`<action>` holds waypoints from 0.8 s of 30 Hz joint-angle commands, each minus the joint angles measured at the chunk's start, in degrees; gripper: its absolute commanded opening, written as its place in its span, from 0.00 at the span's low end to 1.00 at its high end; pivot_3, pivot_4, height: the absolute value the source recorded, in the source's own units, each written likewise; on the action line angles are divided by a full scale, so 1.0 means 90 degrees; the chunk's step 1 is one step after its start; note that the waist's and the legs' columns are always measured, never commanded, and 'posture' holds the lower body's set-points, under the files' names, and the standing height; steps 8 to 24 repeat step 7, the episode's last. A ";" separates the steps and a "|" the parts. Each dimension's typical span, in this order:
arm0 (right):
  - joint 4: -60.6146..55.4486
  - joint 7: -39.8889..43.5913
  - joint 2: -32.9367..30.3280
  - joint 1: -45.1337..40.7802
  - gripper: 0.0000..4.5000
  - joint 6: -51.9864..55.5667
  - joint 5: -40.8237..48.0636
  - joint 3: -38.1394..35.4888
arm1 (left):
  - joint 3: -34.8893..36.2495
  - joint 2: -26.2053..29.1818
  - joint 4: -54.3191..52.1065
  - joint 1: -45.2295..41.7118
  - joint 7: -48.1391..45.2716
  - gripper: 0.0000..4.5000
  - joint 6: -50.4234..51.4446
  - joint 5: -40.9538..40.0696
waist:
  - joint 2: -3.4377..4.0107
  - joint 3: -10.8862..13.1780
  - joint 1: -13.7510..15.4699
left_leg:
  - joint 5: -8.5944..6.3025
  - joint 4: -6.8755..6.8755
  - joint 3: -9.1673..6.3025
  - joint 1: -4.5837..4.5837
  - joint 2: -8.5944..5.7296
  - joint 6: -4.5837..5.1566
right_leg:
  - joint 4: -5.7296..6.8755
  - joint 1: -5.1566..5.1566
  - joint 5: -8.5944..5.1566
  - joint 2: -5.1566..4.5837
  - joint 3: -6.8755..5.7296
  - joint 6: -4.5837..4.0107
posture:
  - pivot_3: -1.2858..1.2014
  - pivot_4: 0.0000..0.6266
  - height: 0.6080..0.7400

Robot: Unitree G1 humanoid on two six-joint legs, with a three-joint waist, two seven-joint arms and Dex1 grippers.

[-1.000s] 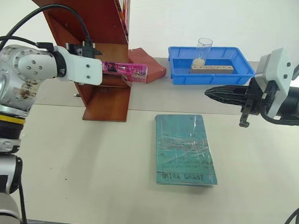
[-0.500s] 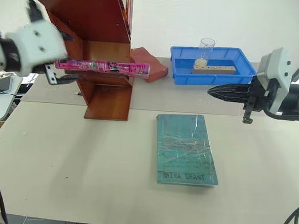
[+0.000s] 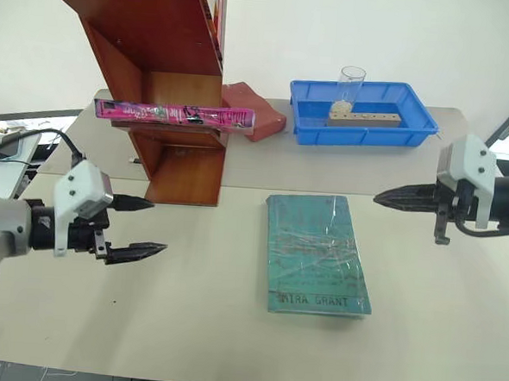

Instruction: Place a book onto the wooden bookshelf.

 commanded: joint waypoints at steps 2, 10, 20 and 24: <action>0.0031 0.0081 -0.0154 0.0086 0.00 -0.0398 -0.0137 -0.0386 | 0.0012 -0.0094 0.0070 -0.0111 0.0377 1.00 -0.0275 -0.0090 | 0.0000 0.0000 0.0025 | 0.0000 0.0003 0.0000 -0.0004 -0.0002 0.0000 | 0.0000 -0.0001 0.0000 -0.0001 0.0001 -0.0001 | 0.52 0.24 0.31; -0.0063 -0.0025 -0.0093 0.0124 0.00 -0.0427 -0.0155 -0.0450 | -0.0172 -0.0082 0.0226 -0.0400 0.0582 1.00 -0.0165 -0.0339 | 0.0001 0.0000 0.0035 | 0.0000 0.0003 0.0000 -0.0005 -0.0004 0.0000 | 0.0000 0.0001 0.0001 -0.0002 0.0002 -0.0001 | 0.52 0.24 0.31; -0.0063 -0.0025 -0.0093 0.0124 0.00 -0.0427 -0.0155 -0.0450 | -0.0172 -0.0082 0.0226 -0.0400 0.0582 1.00 -0.0165 -0.0339 | 0.0001 0.0000 0.0035 | 0.0000 0.0003 0.0000 -0.0005 -0.0004 0.0000 | 0.0000 0.0001 0.0001 -0.0002 0.0002 -0.0001 | 0.52 0.24 0.31; -0.0063 -0.0025 -0.0093 0.0124 0.00 -0.0427 -0.0155 -0.0450 | -0.0172 -0.0082 0.0226 -0.0400 0.0582 1.00 -0.0165 -0.0339 | 0.0001 0.0000 0.0035 | 0.0000 0.0003 0.0000 -0.0005 -0.0004 0.0000 | 0.0000 0.0001 0.0001 -0.0002 0.0002 -0.0001 | 0.52 0.24 0.31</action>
